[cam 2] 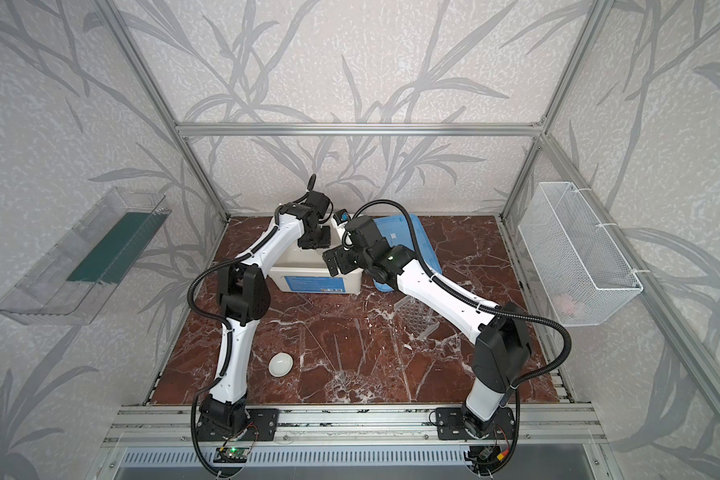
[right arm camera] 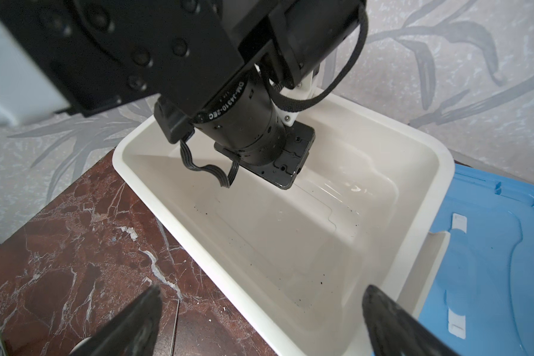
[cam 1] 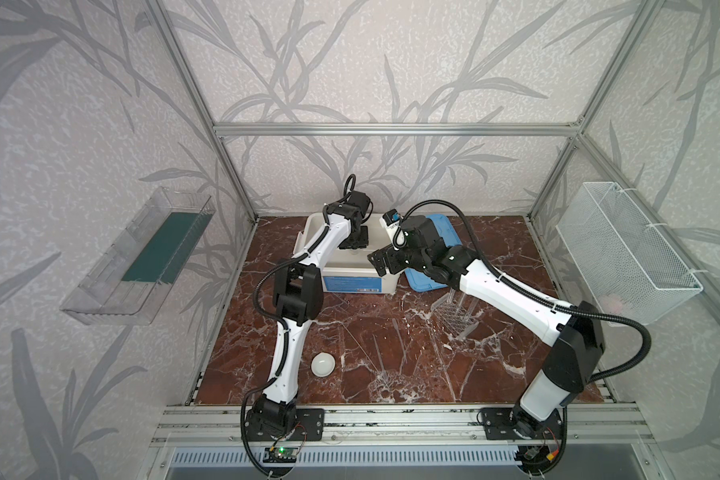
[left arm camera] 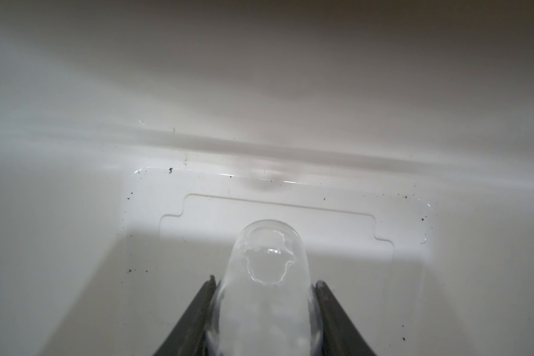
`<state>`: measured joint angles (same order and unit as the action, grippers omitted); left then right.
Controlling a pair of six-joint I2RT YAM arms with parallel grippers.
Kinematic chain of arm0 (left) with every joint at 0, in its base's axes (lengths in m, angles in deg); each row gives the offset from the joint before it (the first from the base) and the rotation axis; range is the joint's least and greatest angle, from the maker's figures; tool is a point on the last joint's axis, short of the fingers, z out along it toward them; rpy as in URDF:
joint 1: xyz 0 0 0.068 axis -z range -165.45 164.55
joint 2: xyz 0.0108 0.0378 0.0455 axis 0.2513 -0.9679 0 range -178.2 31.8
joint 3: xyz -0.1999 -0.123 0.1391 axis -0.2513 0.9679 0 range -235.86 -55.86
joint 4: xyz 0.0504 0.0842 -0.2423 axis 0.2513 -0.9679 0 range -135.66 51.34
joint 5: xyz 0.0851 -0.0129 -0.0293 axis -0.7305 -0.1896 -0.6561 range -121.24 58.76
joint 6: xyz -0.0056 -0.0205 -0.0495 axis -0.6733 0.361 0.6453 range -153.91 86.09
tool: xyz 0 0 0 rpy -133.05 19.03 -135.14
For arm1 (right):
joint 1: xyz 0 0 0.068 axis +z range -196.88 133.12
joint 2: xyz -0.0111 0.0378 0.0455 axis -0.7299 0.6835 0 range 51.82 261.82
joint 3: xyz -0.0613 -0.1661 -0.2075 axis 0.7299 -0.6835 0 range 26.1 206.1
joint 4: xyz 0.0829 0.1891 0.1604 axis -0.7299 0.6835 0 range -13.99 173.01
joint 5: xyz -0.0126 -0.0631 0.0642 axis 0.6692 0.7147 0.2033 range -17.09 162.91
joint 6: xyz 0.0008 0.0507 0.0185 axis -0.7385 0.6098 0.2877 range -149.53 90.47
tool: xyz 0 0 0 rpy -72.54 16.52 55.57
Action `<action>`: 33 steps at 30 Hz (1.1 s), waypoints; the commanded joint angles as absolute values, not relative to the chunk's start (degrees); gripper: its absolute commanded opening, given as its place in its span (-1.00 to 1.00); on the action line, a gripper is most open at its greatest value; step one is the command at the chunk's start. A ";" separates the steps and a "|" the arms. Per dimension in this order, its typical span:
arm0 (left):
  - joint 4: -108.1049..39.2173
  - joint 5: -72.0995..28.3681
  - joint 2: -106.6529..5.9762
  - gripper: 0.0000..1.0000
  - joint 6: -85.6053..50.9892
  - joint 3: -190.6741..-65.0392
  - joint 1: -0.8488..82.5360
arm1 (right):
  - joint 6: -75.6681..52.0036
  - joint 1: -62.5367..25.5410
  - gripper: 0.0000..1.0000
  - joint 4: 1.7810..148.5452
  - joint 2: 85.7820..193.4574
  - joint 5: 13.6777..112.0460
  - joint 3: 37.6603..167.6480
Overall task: Organize the chemistry lab equipment
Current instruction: 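Lower the jar into the white bin and open the left gripper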
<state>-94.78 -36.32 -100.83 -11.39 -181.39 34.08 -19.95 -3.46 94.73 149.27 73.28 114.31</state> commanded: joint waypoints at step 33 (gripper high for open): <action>-89.92 -38.17 -98.58 -0.08 -8.84 -169.39 35.73 | -18.96 -4.52 0.98 92.15 147.21 73.94 108.99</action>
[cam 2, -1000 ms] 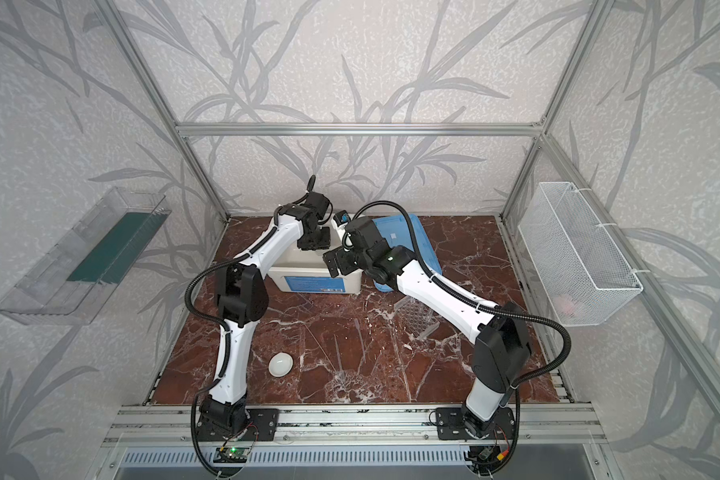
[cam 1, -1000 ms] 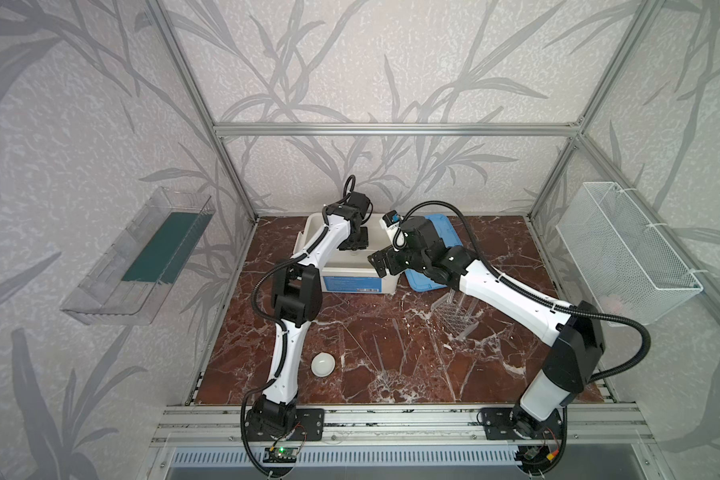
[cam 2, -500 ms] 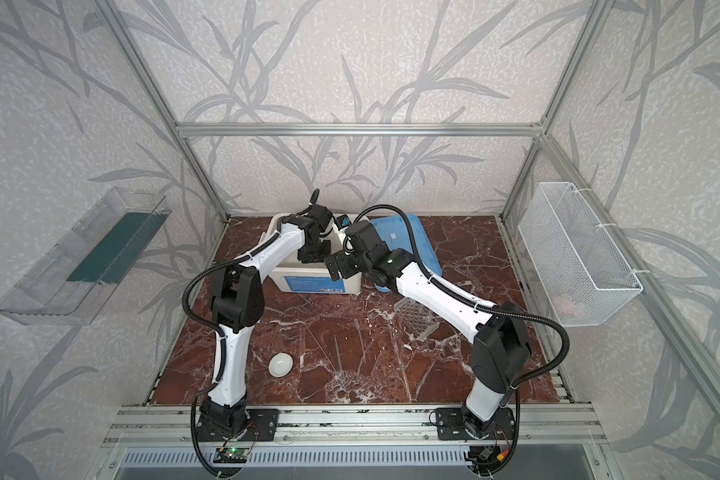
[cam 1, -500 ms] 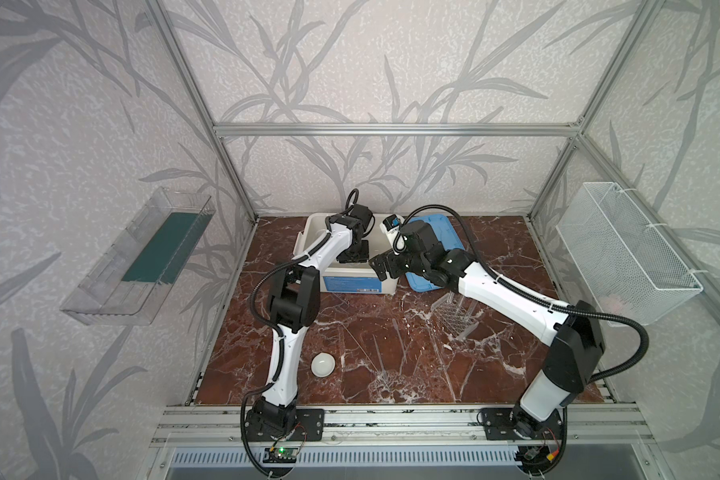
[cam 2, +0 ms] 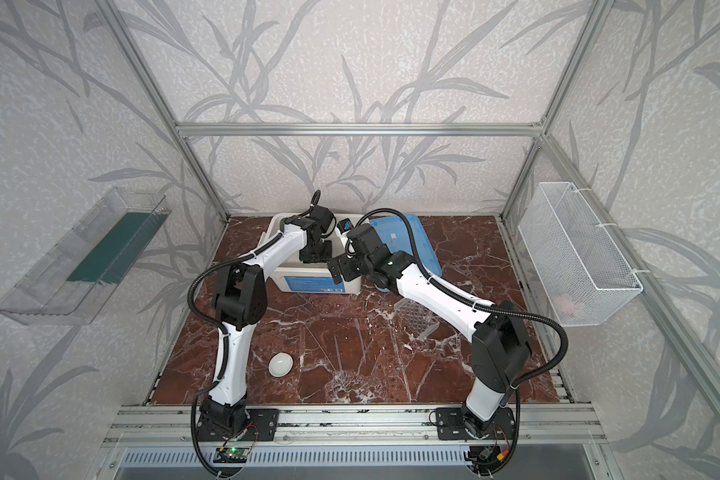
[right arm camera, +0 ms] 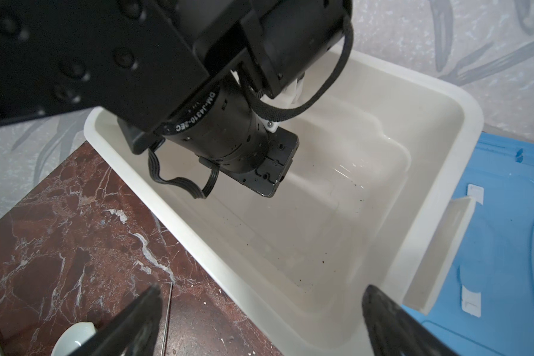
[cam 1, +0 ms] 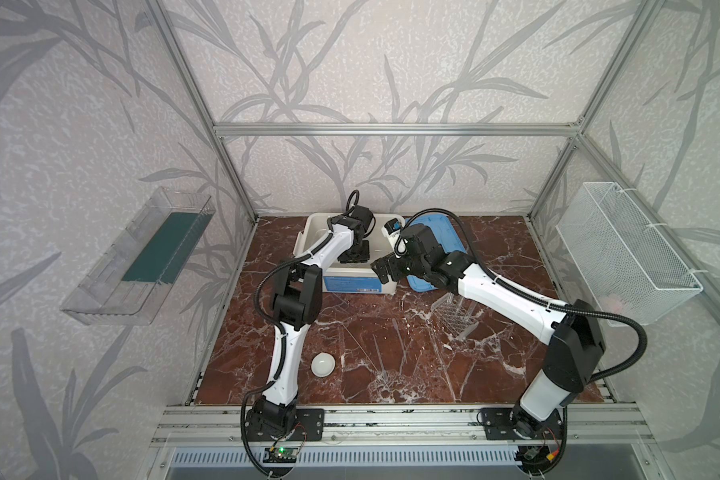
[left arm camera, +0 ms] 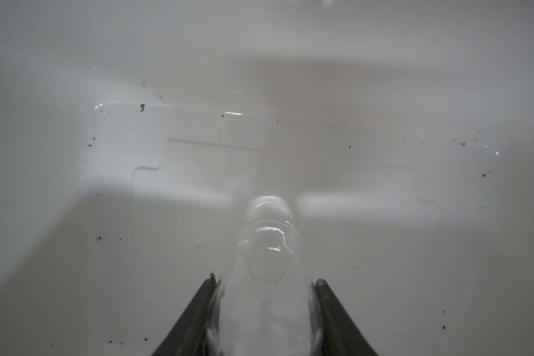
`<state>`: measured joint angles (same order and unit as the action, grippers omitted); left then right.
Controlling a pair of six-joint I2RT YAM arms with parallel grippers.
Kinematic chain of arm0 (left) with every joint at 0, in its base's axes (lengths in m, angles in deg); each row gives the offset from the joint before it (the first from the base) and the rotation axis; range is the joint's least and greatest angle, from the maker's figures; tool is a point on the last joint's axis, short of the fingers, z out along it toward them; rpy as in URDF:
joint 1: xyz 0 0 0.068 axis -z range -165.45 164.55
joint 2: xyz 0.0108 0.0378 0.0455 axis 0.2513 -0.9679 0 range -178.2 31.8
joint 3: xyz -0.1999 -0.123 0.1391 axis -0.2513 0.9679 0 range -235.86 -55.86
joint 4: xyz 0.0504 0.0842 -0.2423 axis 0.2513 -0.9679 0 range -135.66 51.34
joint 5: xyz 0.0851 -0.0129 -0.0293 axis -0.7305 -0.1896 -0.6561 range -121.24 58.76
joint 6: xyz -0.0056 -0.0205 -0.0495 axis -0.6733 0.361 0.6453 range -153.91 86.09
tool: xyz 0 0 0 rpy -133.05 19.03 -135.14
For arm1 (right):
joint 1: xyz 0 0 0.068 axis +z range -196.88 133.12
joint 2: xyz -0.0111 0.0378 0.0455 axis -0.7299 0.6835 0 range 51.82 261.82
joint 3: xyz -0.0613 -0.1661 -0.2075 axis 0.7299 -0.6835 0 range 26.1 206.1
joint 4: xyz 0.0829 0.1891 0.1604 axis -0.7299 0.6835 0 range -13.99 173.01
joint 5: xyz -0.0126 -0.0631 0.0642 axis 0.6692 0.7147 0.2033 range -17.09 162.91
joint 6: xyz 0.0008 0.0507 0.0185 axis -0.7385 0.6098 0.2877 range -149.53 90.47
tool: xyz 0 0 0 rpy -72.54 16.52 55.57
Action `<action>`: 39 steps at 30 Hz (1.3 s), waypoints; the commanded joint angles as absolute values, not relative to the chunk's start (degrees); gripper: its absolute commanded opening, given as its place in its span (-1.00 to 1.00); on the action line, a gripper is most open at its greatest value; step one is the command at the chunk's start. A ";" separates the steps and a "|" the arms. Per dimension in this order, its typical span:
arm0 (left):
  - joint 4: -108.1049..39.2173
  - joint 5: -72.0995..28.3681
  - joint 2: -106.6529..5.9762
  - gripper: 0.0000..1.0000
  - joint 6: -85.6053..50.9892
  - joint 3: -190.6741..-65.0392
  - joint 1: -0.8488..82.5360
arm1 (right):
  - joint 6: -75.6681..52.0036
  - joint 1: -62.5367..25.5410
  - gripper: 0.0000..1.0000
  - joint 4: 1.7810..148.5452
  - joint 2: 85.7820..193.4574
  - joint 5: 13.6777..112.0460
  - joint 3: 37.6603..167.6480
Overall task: Organize the chemistry lab equipment
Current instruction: 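Lower the jar into the white bin and open the left gripper, then raise the left gripper out of the bin and move it toward the white dish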
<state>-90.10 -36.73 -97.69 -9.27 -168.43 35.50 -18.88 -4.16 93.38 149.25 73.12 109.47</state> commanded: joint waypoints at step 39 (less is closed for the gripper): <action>-89.72 -37.34 -80.02 0.98 -10.03 -166.78 36.57 | -23.56 -6.10 0.98 91.77 132.98 68.91 100.28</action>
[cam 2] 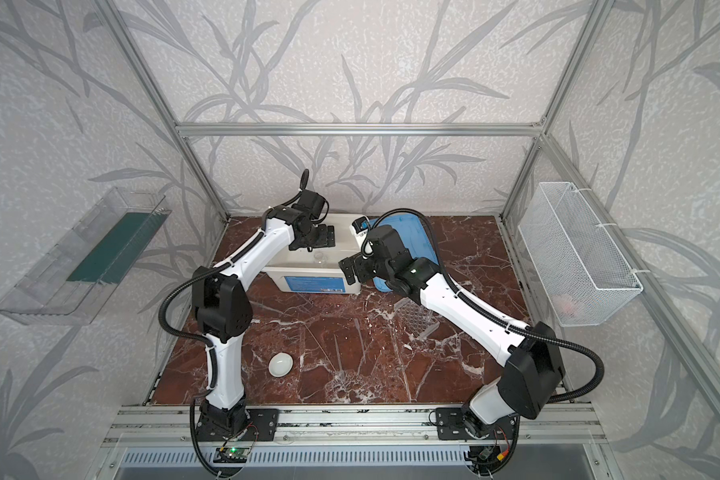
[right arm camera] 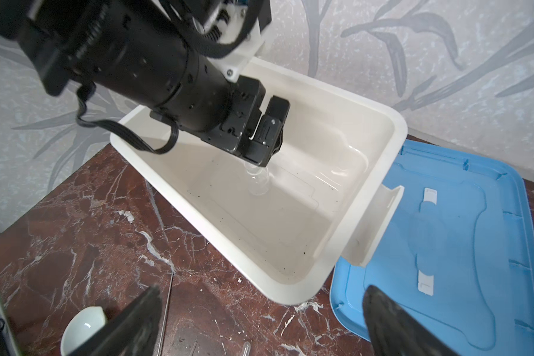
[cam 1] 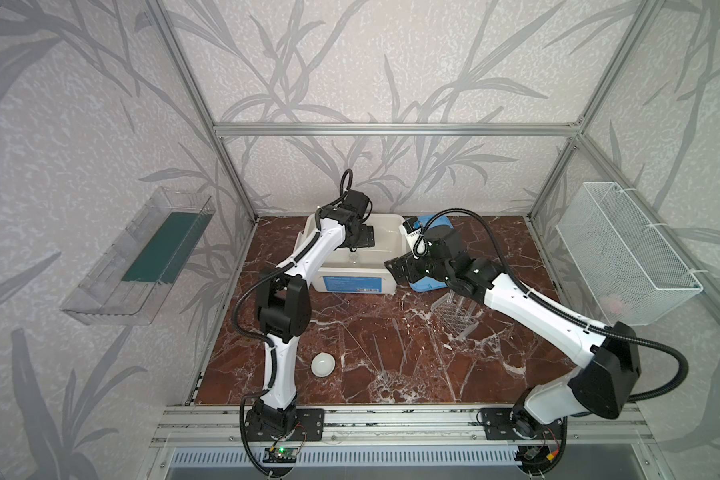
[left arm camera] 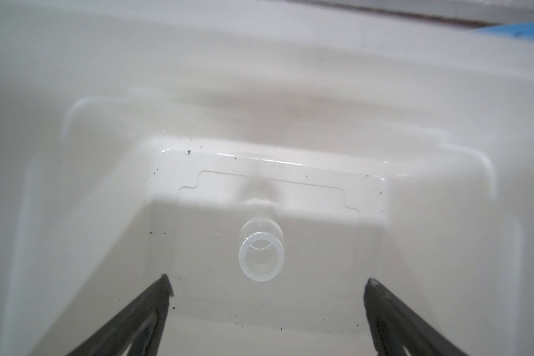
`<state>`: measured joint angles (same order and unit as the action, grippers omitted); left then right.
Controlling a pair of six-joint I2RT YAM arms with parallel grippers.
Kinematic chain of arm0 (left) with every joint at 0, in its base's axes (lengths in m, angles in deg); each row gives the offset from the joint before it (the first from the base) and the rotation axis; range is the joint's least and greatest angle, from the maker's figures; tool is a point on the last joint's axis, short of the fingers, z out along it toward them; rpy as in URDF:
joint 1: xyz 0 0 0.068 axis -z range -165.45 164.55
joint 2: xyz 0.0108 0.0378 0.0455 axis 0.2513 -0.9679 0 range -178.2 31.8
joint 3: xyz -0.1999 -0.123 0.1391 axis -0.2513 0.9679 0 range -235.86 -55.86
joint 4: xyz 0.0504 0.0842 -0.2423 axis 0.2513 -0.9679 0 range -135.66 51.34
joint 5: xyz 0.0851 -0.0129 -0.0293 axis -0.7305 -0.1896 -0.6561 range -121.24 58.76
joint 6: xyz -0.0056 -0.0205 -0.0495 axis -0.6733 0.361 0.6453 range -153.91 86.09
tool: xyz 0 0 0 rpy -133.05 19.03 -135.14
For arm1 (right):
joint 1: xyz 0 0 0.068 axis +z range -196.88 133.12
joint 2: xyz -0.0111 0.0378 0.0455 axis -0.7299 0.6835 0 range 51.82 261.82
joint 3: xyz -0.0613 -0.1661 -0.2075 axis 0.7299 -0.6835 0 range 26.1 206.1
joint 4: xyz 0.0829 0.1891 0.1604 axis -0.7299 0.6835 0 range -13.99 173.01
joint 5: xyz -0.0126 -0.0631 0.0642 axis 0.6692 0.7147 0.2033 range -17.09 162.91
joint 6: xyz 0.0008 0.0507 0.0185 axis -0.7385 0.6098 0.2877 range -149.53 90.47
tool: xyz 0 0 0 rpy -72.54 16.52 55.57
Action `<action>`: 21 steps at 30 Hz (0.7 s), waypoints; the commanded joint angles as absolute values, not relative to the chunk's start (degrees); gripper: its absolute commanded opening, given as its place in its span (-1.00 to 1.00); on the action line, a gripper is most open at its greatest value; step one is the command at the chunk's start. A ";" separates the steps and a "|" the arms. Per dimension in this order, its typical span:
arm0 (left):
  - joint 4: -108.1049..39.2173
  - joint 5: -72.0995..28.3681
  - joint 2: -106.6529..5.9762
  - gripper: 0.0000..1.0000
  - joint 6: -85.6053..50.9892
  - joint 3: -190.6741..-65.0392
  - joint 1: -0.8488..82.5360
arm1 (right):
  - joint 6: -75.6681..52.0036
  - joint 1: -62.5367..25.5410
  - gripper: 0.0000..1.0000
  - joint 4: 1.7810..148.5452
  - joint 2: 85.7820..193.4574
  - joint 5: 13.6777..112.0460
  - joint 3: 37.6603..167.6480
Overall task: Organize the chemistry lab equipment
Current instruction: 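Raise the left gripper out of the bin and move it toward the white dish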
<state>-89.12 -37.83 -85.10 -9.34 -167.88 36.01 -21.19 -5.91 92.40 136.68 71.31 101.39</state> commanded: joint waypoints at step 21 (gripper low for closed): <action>-99.03 -27.79 -49.07 0.94 -14.69 -152.83 38.60 | -23.99 -6.02 0.98 97.47 118.62 65.22 87.52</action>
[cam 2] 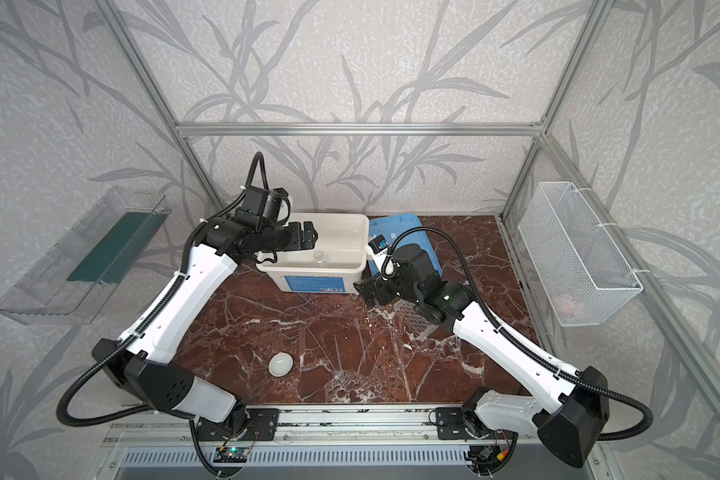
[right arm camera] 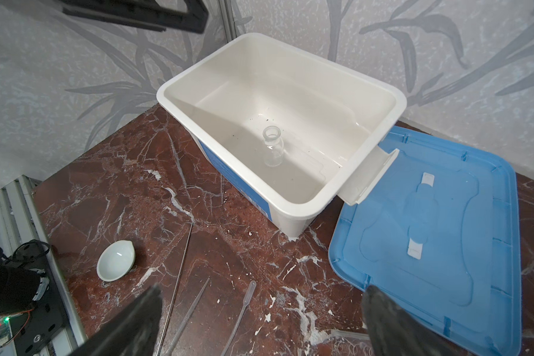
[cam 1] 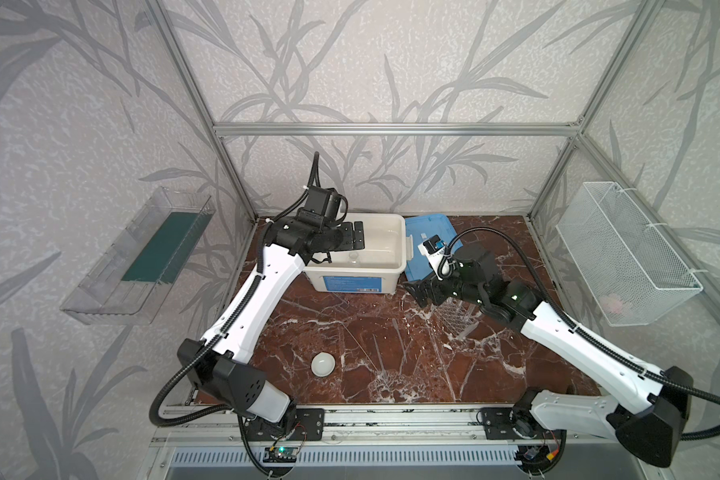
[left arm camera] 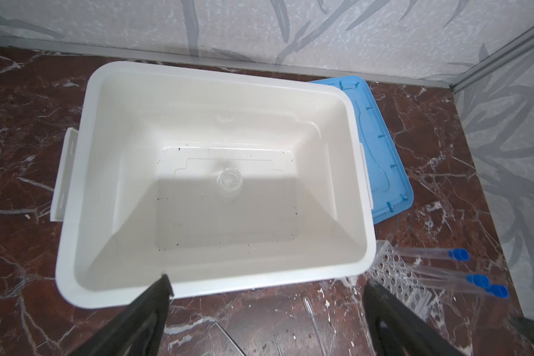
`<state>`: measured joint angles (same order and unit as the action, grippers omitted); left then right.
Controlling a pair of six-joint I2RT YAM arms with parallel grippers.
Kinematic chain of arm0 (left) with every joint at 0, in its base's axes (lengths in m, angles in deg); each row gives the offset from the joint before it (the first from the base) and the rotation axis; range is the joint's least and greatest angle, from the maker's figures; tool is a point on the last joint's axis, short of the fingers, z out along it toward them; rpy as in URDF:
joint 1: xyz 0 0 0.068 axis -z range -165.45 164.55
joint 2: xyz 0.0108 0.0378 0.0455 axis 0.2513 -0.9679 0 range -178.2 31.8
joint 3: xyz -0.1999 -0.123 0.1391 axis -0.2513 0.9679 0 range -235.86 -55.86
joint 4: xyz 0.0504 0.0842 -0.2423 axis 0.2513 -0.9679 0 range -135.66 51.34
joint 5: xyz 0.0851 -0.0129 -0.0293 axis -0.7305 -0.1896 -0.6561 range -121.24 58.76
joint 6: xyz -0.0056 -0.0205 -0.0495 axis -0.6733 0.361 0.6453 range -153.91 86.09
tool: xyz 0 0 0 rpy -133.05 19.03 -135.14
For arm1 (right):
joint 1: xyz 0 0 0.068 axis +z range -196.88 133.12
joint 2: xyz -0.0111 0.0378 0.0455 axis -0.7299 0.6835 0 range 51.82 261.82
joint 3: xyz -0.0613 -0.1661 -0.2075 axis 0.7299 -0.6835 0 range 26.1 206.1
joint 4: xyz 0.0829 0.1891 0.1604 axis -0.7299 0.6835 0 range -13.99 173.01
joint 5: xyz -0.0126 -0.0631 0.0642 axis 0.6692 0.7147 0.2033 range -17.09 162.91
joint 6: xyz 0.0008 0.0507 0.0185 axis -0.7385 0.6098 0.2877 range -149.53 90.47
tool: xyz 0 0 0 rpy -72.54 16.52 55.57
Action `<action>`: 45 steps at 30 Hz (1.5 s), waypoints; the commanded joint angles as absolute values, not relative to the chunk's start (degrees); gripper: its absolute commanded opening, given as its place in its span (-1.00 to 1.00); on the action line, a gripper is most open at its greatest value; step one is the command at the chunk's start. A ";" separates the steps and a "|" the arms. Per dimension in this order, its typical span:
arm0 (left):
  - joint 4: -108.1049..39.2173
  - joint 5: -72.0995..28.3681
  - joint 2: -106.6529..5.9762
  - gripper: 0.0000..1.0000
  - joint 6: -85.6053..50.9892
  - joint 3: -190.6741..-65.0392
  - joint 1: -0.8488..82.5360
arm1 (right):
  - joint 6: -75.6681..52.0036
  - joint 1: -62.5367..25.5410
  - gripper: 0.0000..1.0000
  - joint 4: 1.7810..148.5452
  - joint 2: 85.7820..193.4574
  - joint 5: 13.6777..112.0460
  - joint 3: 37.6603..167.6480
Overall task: Organize the chemistry lab equipment
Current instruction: 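Raise the left gripper out of the bin and move it toward the white dish, then grasp the white dish with the left gripper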
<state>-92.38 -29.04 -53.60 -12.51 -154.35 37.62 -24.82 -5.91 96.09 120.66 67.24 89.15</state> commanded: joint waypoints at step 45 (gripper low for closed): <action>-86.46 -38.72 -38.78 0.98 16.23 -89.75 55.42 | -15.47 15.19 0.98 86.73 126.22 71.13 75.33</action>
